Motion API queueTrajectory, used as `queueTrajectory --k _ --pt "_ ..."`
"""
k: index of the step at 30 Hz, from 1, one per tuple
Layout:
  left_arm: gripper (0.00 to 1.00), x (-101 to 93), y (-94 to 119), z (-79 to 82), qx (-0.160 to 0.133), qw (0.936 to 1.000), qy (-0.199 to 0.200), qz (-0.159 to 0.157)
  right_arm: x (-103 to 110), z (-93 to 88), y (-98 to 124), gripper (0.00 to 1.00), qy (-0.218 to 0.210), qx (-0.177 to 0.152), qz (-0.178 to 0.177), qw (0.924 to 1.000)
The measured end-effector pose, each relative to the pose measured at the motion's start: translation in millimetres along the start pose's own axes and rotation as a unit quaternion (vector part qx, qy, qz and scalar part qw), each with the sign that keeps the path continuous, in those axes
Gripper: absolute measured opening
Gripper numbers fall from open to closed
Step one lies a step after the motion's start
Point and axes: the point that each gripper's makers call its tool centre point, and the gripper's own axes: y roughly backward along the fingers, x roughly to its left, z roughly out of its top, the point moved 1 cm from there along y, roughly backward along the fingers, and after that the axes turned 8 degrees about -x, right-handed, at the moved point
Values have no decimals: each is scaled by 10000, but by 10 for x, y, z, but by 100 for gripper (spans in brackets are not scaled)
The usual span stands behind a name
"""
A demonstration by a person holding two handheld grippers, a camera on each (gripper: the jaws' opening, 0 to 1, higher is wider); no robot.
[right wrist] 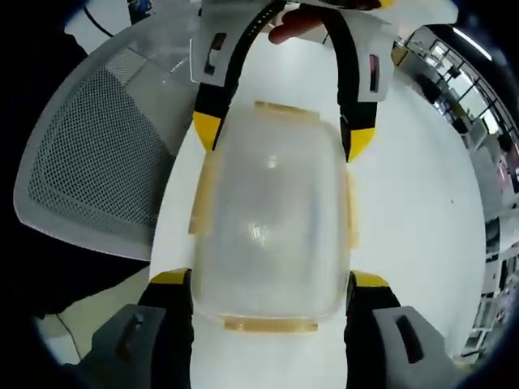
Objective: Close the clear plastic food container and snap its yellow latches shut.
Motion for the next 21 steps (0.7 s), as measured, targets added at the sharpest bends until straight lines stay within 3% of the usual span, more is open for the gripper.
queueTrajectory --k 9,21 --pt "72 31 54 -141 112 9999 74 58 -58 130 -85 74 100 19 49 9999" --pt "72 118 181 -409 13 9997 210 110 -159 369 -218 74 189 -8 104 9998"
